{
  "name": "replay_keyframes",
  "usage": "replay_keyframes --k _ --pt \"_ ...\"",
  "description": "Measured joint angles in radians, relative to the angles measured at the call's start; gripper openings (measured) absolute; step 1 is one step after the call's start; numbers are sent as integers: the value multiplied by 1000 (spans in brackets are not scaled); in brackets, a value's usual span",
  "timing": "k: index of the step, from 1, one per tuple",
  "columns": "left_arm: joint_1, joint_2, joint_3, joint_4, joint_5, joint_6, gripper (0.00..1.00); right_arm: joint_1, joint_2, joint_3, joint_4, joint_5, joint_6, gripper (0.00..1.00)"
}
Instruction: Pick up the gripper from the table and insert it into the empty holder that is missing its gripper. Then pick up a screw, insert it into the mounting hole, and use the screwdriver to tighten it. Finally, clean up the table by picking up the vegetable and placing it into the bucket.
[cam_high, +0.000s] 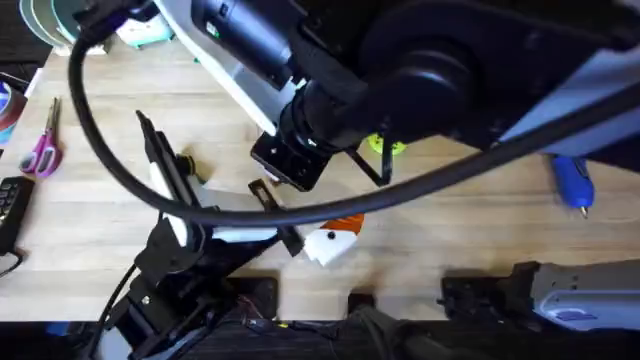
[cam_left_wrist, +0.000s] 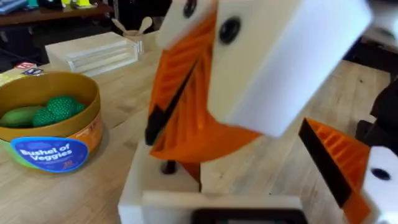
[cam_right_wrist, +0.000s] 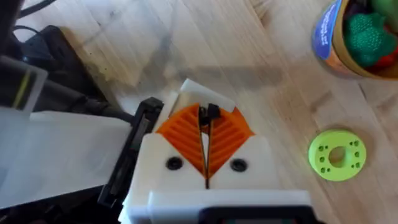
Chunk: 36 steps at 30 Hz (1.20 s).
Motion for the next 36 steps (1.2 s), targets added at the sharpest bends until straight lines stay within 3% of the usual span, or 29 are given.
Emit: replay_keyframes --k 11,16,18,19,20,26,36 --pt "0 0 0 0 0 -1 993 0 29 0 -5 -3 0 7" --pt "0 0 0 0 0 -1 993 -2 29 1 -9 2 10 447" --pt "0 0 0 0 -1 -1 992 -10 27 5 -16 22 11 685" --pt "0 0 0 0 -2 -1 992 -19 24 9 -23 33 10 851" --pt "0 0 0 0 -2 -1 992 -27 18 12 -30 39 8 940" --pt "0 0 0 0 0 0 993 -52 -66 25 -101 5 11 976" --pt "0 0 0 0 0 0 994 -167 -309 40 -380 -1 -5 978"
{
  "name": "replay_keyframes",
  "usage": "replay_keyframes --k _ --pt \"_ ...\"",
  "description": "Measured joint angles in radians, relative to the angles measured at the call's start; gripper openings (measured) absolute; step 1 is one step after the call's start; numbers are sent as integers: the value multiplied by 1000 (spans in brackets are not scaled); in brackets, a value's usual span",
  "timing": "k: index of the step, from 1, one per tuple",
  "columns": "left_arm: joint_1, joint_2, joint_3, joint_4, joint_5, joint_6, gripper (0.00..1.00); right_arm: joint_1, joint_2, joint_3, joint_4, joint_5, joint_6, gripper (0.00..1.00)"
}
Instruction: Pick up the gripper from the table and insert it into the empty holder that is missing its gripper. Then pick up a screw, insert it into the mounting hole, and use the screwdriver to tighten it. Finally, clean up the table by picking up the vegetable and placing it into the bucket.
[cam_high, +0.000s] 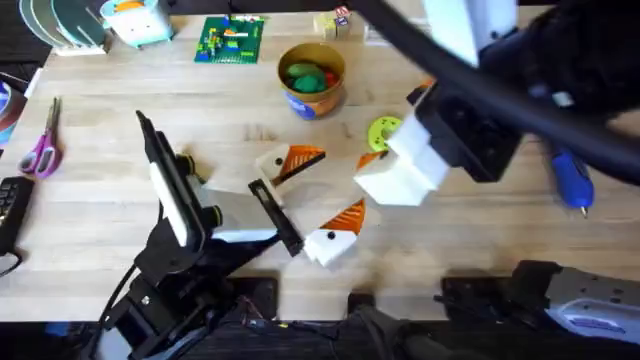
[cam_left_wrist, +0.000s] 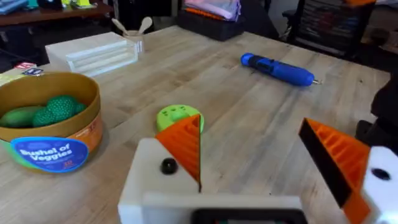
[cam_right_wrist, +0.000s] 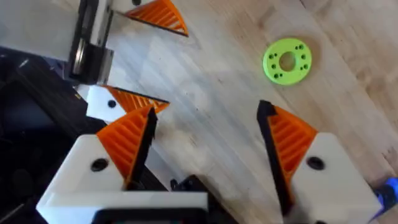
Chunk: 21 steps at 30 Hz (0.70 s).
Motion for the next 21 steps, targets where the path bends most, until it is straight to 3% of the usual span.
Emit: replay_keyframes --k 3,7,10,11,21 --pt "0 0 0 0 0 0 957 -4 -59 0 -27 -3 -5 978" --pt "0 0 0 0 2 6 533 -4 -132 1 -30 -4 -8 979" --pt "0 0 0 0 2 4 85 -4 -168 2 -55 -4 -8 980" --pt "0 0 0 0 2 7 23 -4 -175 2 -62 -4 -7 980" --pt "0 0 0 0 -2 8 11 -7 -183 2 -93 -23 2 980"
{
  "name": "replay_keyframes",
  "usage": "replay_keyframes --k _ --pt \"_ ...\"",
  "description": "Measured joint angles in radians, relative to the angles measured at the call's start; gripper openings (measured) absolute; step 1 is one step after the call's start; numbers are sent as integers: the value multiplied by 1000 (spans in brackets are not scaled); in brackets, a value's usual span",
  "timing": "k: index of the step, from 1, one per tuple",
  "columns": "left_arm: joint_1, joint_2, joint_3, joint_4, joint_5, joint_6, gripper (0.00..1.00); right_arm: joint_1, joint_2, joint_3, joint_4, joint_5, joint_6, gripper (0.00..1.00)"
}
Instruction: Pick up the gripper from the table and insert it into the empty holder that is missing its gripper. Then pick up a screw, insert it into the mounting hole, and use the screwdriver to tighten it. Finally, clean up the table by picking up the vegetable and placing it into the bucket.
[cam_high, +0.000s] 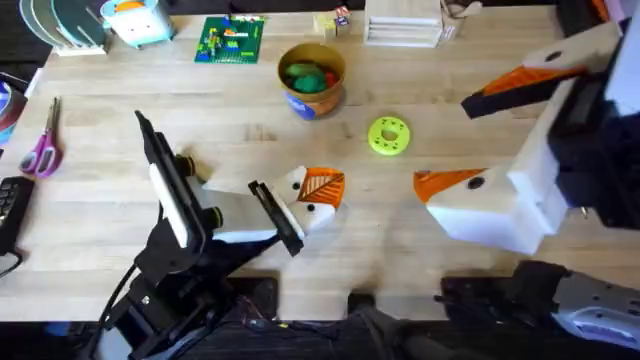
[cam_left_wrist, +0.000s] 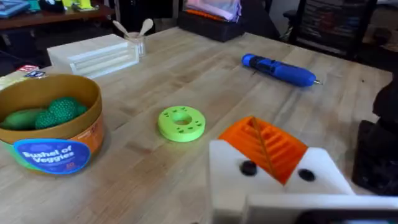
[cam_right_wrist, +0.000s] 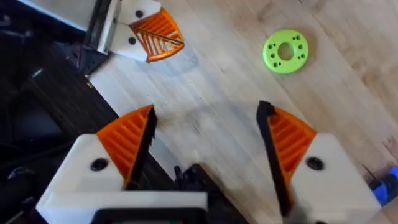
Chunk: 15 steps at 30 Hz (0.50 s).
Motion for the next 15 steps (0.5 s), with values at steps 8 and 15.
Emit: replay_keyframes --k 8,15 --pt "0 0 0 0 0 0 11 -190 -11 -57 16 109 59 981" --pt "0 0 0 0 -3 0 11 -582 -33 -335 183 126 58 985"
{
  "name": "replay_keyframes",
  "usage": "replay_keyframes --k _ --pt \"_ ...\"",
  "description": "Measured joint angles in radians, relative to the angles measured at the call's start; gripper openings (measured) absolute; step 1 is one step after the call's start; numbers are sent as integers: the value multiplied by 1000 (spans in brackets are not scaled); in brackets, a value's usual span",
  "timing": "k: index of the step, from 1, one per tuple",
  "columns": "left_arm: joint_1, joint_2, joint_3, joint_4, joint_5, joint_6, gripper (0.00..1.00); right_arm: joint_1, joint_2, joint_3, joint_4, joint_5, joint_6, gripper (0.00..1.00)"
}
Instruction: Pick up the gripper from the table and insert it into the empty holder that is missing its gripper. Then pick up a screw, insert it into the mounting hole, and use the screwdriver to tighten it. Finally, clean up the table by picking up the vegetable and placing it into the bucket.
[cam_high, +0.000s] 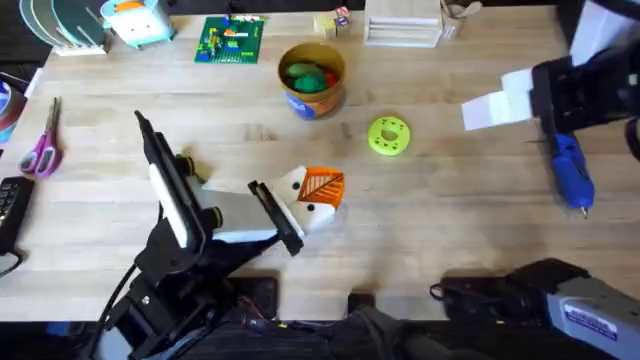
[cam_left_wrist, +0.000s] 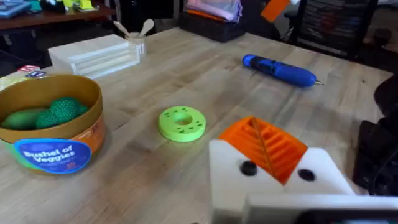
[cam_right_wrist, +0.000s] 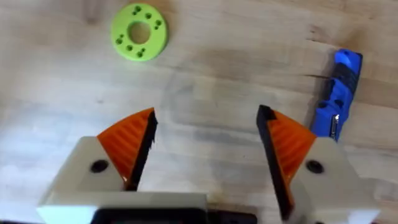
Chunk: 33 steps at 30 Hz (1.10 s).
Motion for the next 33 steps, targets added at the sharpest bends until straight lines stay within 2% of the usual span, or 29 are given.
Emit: replay_keyframes --k 4,8,14,21,27,33 --pt "0 0 0 0 0 0 11 -226 1 -145 184 -49 -34 987" --pt "0 0 0 0 0 0 11 -437 31 -241 328 -67 -58 987" --pt "0 0 0 0 0 0 11 -647 137 -281 401 -72 -167 990" --pt "0 0 0 0 0 0 11 -764 283 -281 450 -72 -416 990" --pt "0 0 0 0 0 0 11 -785 380 -281 505 -68 -595 990" --pt "0 0 0 0 0 0 11 -789 453 -281 579 -46 -654 991"
